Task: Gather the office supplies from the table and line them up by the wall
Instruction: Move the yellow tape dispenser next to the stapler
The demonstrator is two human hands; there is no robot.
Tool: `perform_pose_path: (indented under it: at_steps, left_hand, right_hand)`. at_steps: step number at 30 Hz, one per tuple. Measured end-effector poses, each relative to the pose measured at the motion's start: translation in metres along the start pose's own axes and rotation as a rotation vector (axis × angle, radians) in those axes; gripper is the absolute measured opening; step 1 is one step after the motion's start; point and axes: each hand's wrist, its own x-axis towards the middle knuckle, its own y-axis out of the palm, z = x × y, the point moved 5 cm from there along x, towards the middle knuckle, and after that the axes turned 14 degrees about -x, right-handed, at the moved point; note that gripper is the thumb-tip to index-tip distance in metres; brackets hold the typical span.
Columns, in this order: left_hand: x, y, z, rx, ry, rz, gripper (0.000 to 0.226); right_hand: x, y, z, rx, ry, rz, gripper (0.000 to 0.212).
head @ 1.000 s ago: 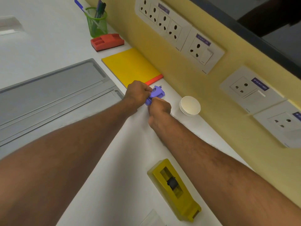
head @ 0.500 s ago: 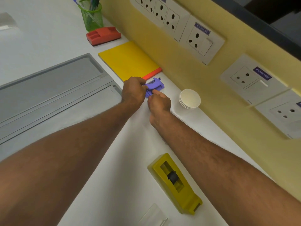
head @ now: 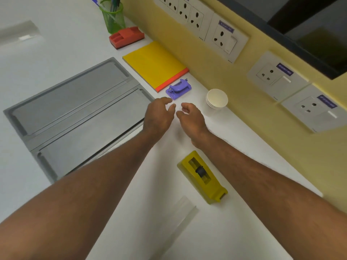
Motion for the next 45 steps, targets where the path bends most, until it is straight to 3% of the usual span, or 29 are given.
perform_pose_path:
  at_steps: [10,20,25,28,35,41,45]
  left_hand:
    - [-0.118,-0.046,0.001,-0.054,-0.125,0.063,0.038]
    - [-0.213,-0.051,-0.001,-0.055,-0.197,0.127,0.043]
    - [-0.222,-0.034,0.003,-0.085,-0.225,0.145,0.046]
    - [-0.219,-0.024,0.004,-0.104,-0.233,0.150,0.051]
    - [-0.195,-0.001,0.003,-0.131,-0.251,0.217,0.069]
    - [-0.173,0.019,0.004,-0.159,-0.273,0.343,0.081]
    - [-0.167,0.029,0.007,-0.182,-0.292,0.407,0.085]
  right_hand:
    - [-0.116,-0.025,-0.004,-0.141,-0.164,-0.130,0.038]
    - [-0.215,-0.047,-0.060,-0.188,-0.175,-0.207,0.033]
    - [-0.239,-0.063,-0.100,-0.130,-0.132,-0.307,0.039]
    - [-0.243,-0.061,-0.125,-0.021,-0.007,-0.331,0.046]
    - [-0.226,-0.042,-0.171,0.166,0.255,-0.187,0.073]
    - [-0.209,-0.038,-0.181,0.178,0.241,-0.122,0.078]
    - [-0.203,-0.034,-0.175,0.096,0.116,-0.097,0.064]
